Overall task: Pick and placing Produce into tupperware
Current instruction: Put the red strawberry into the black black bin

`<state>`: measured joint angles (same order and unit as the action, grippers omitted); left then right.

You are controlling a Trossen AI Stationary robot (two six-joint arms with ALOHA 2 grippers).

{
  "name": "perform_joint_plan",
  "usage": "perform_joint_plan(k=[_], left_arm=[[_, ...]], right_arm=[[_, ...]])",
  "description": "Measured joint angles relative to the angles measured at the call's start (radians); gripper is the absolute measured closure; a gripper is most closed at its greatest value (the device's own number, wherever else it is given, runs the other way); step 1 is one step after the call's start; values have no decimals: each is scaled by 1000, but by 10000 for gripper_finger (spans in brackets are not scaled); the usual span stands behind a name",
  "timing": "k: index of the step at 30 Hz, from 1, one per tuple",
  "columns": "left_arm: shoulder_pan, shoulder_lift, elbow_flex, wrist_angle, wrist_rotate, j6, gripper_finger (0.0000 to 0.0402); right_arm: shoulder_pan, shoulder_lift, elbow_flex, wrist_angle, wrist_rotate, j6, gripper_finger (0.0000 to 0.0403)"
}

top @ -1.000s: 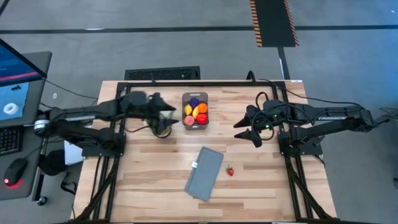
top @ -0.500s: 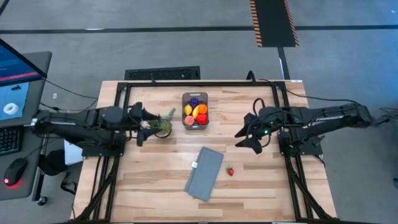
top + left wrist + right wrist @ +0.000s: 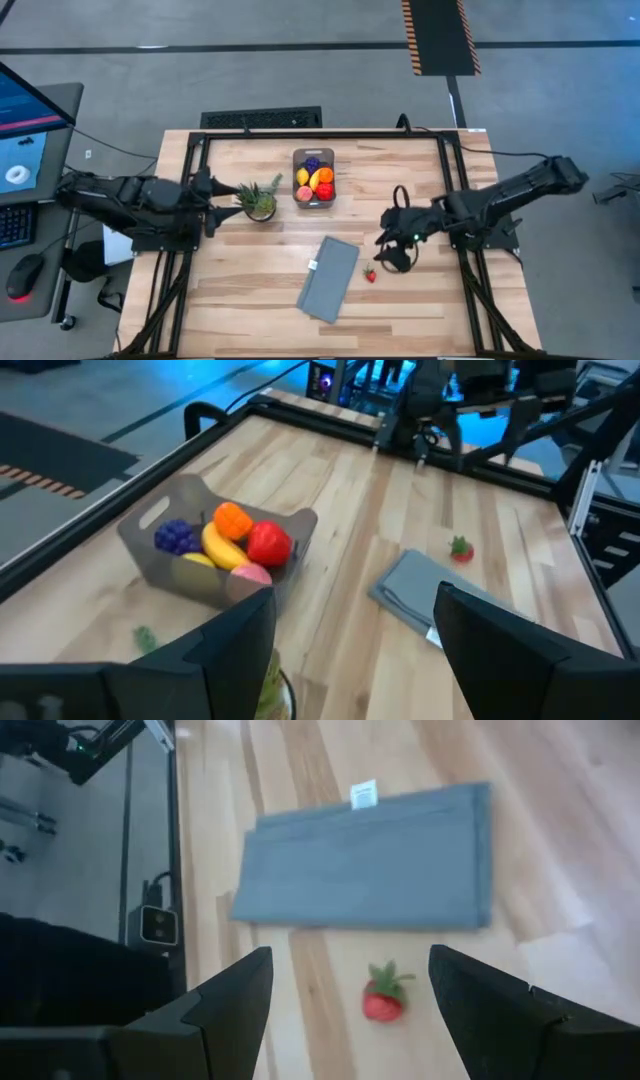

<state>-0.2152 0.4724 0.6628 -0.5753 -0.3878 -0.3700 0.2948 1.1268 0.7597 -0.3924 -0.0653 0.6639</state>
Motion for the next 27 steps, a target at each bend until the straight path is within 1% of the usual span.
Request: perform_joint_plan(k=[4,8,11,15,19,23,27], left_arm=[[-28,-17,0,-42,-39,-20,142],[-48,-23,0,-74,-49,-37,142],[-57,-24,0,-72,-58,-37,142],[-67,-35,0,-83,-66,-36,142],[-76,-62,0,-99,-68,-36,142],[-80,-92,0,-102,-72,-36,142],[-80,-114,0,-109,-73,-36,142]], right_arm=[[89,50,0,21,90,87,112],[177,106,0,26,191,232,112],[225,159,0,28,243,342,112],[266,232,0,42,265,455,112],[306,303,0,79,292,532,112],[342,336,0,78,364,622,112],[362,336,0,27,435,709,112]])
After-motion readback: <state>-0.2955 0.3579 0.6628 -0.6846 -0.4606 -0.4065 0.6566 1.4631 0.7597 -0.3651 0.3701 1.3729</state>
